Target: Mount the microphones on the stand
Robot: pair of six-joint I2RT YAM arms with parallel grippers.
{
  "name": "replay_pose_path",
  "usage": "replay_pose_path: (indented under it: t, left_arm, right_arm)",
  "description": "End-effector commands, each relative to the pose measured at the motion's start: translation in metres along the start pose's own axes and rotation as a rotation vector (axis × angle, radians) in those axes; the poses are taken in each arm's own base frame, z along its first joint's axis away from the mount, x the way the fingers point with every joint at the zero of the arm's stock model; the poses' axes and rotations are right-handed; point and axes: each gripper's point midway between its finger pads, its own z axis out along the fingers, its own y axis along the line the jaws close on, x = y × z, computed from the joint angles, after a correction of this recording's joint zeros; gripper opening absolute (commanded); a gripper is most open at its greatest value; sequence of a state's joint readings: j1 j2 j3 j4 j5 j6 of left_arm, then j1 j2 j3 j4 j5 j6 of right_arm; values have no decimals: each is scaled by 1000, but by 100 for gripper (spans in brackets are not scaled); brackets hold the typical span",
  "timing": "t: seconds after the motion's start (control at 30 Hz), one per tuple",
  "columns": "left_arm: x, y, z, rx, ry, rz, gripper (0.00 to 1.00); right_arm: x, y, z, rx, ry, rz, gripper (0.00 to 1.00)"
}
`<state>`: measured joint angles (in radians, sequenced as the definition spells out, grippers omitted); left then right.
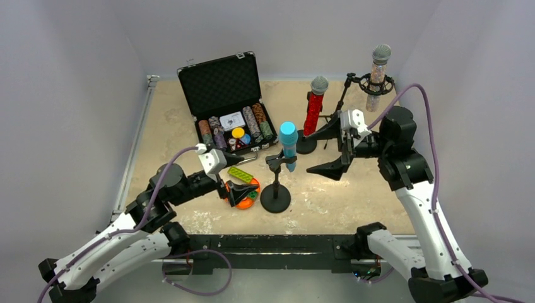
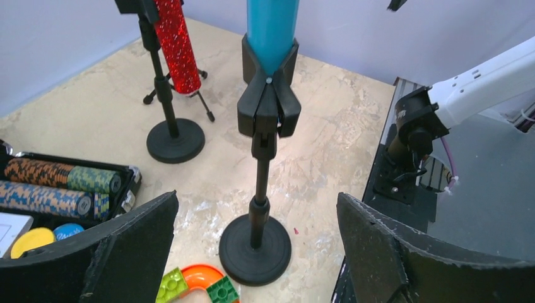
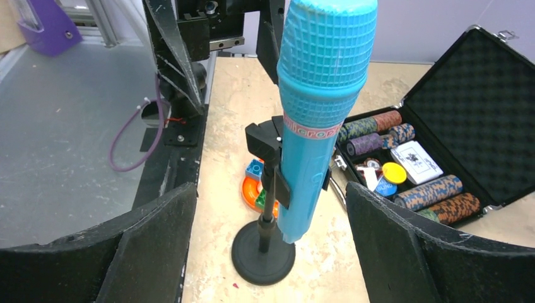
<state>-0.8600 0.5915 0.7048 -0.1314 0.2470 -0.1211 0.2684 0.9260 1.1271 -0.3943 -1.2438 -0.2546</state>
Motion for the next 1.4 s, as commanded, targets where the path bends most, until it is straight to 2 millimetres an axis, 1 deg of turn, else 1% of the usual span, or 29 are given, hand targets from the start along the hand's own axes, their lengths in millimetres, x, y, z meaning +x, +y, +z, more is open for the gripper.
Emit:
replay_pose_path:
  t: [0.0,0.13,0.17,0.33,0.43,0.53,0.6,0.63,0.77,1.0,1.1,1.23,1.37]
  left_arm:
    - [12,7,-8,-47,3,-18,99]
    - [34,6,-12,-38,36,-9,99]
    - [42,5,-12,-32,50,-7,99]
    - [65,3,-8,3,90,8,99]
    - [70,1,-4,24,89,17,99]
    - [72,-1,-1,45,76,32,99]
    - [76,-2,1,59,74,43,99]
    - [73,-3,3,69,50,55,99]
    - [79,-5,7,91,19,79,99]
    - [91,-5,13,114,4,108,99]
    - [94,-6,16,130,-16,122,99]
    - [99,-6,20,141,-42,163,99]
    - [104,-6,26,152,-46,162,99]
  right_arm:
    - [8,9,-9,-2,12,-39,91]
    - [17,15,-16,15,27,-46,91]
    - [20,15,-18,20,30,-45,92]
    - [34,19,-25,54,41,-45,93]
    - [42,19,-29,76,50,-47,93]
    - [55,19,-32,99,62,-38,93]
    - [67,18,-33,113,74,-27,93]
    - [72,17,-34,120,79,-22,94]
    - [93,15,-36,140,98,-8,94]
    - [118,13,-38,160,109,-6,95]
    - [126,11,-38,168,115,-1,95]
    - [131,9,-40,176,116,-2,95]
    - [134,7,-41,184,118,-6,95]
